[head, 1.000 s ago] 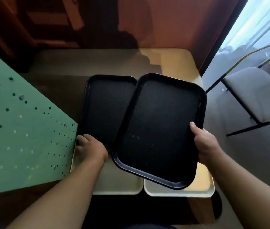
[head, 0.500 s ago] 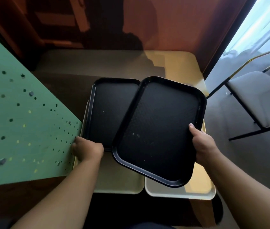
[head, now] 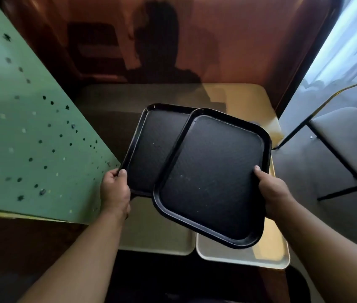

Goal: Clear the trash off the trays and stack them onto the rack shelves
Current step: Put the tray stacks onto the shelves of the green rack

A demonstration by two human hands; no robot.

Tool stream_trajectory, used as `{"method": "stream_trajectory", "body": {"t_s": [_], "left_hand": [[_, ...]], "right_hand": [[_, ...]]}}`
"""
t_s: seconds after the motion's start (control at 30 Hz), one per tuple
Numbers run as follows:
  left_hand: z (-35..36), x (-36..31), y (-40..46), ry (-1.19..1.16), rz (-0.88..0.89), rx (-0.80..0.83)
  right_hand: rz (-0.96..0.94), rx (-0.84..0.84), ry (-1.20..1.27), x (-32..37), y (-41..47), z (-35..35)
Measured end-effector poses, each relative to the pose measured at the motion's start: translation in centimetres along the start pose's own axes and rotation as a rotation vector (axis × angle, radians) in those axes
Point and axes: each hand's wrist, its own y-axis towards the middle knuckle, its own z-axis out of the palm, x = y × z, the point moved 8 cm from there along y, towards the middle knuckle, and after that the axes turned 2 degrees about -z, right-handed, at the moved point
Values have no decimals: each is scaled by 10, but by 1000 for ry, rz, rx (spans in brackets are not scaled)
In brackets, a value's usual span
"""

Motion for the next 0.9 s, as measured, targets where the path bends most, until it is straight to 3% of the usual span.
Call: {"method": "stream_trajectory", "body": {"t_s": [0.13,0.37,0.5,0.67,0.8,0.9], "left_hand": [[12,-21,-23,-158,13,163],[48,-48,-83,-153,92,315],[66,-31,-108,-193,-51,398],[91,-19,-144,-299,-355,677],[100,-57,-157,-87,-152,867],[91,-83,-158,-23,-50,883]], "right_hand": [[20,74,75,6,-5,-3],[-62,153,75,37,-19,-26],[-138,74,85,49,-23,-50],[-228,72,60,66,-27,-69],[-242,68,-77,83,-41,-73],[-263,77,-139,100,-57,-69]]}}
